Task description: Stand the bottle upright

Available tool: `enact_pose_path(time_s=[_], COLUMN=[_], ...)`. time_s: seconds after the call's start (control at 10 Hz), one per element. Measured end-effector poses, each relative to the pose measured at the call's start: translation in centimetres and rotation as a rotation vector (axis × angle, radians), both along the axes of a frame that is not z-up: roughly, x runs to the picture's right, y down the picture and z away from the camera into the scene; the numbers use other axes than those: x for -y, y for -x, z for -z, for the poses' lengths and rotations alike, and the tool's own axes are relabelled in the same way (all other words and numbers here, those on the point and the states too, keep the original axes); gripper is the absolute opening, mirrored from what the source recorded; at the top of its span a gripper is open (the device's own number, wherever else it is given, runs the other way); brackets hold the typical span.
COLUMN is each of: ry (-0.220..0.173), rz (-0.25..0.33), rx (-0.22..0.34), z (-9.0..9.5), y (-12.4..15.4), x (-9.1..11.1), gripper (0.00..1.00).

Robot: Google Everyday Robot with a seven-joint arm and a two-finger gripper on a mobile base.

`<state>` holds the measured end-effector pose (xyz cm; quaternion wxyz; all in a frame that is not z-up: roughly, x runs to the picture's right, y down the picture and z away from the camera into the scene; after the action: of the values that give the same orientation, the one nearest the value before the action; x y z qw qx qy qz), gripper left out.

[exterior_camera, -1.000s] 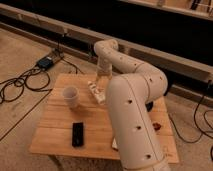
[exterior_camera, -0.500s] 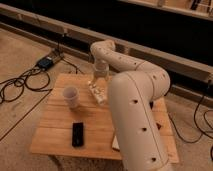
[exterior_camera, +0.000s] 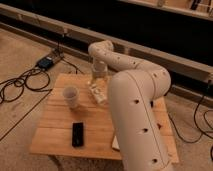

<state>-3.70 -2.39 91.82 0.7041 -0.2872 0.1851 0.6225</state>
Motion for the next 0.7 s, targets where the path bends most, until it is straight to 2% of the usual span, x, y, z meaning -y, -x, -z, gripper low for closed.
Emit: enact_pose_path(time_s=[0.2,0.7], ry=[0.004,0.021], rz=[-0.037,-0.112], rx=[-0.055,-0.137], z=[-0.04,0.56], y=[-0.11,0.69], x=[-0.03,-0.35], gripper=[0.65,0.65])
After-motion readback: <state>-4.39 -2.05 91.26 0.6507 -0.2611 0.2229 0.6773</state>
